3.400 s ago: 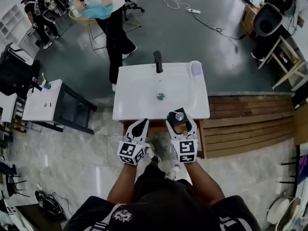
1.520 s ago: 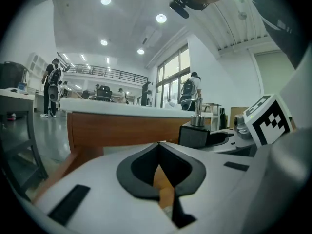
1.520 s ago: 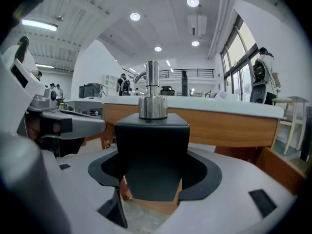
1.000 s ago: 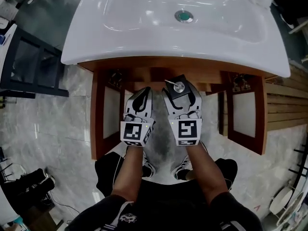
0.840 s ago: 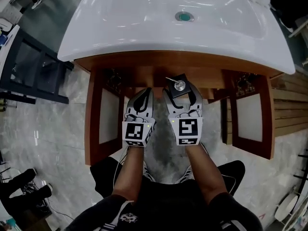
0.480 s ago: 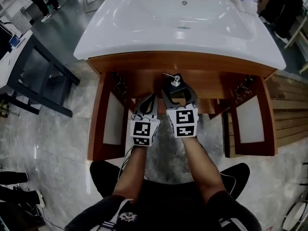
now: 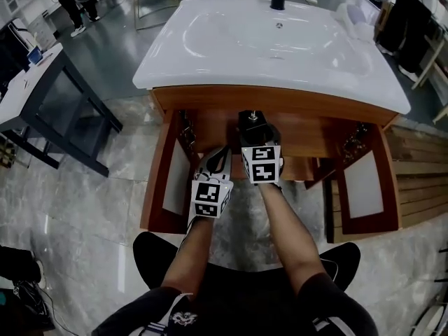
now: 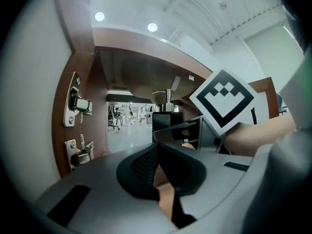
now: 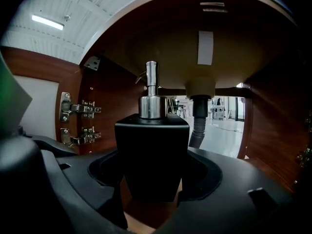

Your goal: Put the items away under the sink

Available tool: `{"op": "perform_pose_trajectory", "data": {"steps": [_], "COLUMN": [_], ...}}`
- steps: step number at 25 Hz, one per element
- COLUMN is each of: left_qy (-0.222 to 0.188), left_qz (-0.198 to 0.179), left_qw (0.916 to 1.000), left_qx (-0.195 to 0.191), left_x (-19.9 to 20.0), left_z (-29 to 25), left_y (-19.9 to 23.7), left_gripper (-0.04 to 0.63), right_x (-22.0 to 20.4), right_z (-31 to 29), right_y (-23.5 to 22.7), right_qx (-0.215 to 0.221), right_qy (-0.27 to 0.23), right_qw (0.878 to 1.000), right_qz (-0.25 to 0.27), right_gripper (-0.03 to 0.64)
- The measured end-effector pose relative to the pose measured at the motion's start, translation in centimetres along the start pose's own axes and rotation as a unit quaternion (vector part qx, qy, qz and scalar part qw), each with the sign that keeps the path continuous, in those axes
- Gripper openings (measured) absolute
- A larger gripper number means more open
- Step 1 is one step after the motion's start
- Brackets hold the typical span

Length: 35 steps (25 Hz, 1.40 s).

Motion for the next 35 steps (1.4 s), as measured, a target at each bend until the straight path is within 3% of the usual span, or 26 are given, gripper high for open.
{"op": "perform_pose_trajectory", "data": {"steps": [19, 27, 35], "left_qy": [-0.004, -0.004, -0.002], "left_qz": [0.021, 0.025, 0.026], "left_qw": [0.9996, 0.9996, 0.9995], "left_qx": [0.016, 0.015, 0.017], "left_x": [0.1, 0.2, -0.5], "left_z": [0.4, 0.0, 0.5], "left_y": [1.3, 0.6, 0.1], "left_gripper": [0.0, 0.0, 0.0], "right_x": [-0.1, -0.1, -2.8], "right_z": [-4.3, -4.4, -4.4], "right_y": [-0.1, 0.0, 0.8], "right_qx": [0.018, 0.014, 0.012], "right_qy": [0.037, 0.02, 0.071], "right_qw": [0.999, 1.0, 0.997], "right_qz": [-0.013, -0.018, -0.002], "right_gripper": [0.325, 0.325, 0.328]}}
Point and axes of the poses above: the fingertips, and each gripper's own axes: z backward along the fingers, y to its left, x out of its top, the point moved 6 cm from there along z, backward along the fingers, and after that the axes turned 3 degrees about y, right-handed, at the moved point
